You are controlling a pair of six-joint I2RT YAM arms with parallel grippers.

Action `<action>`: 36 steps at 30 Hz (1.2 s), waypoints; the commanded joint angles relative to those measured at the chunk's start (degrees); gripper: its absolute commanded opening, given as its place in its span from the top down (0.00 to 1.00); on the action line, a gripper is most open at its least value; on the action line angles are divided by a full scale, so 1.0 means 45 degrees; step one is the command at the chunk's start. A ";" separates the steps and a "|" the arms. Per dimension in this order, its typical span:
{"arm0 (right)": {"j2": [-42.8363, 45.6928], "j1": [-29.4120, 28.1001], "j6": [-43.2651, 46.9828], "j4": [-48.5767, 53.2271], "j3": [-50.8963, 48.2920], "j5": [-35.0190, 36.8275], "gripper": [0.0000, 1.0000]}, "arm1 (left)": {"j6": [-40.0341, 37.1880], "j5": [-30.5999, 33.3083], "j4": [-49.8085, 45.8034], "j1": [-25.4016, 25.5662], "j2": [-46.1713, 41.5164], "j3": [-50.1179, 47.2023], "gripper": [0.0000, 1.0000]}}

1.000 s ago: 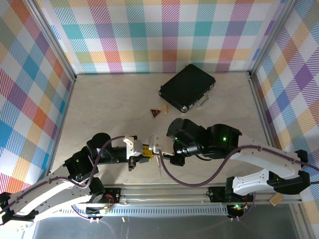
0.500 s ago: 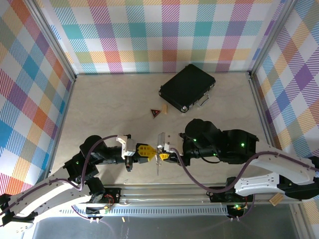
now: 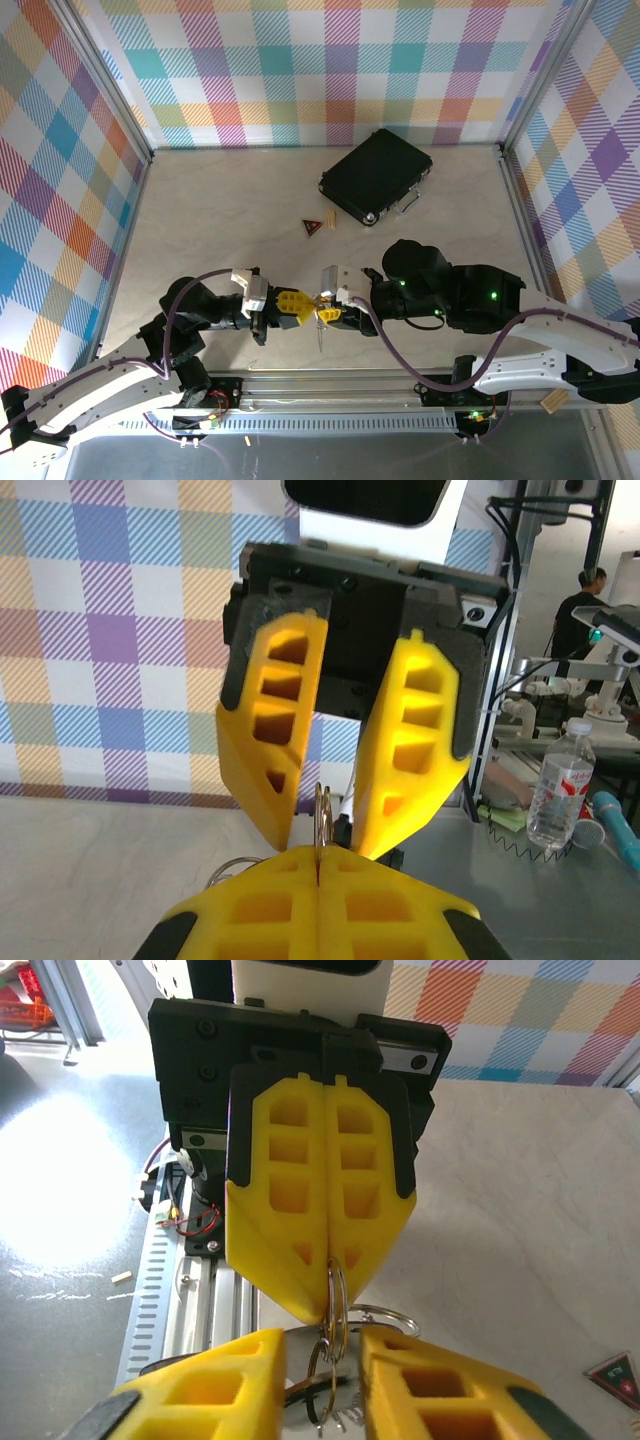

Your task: Put the keys on the keyring

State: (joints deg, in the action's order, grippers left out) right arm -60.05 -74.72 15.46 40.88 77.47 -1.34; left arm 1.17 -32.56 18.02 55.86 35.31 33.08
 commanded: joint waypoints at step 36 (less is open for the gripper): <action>-0.1637 -0.0090 0.0860 0.2371 0.1573 0.0377 1.00 | -0.2887 0.1474 -0.4393 0.0274 0.0459 0.1954 0.85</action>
State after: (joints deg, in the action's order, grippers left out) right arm -67.07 -74.72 18.96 52.03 83.70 2.42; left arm -11.75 -26.02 -4.38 56.55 37.45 40.99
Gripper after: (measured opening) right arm 0.062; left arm 0.162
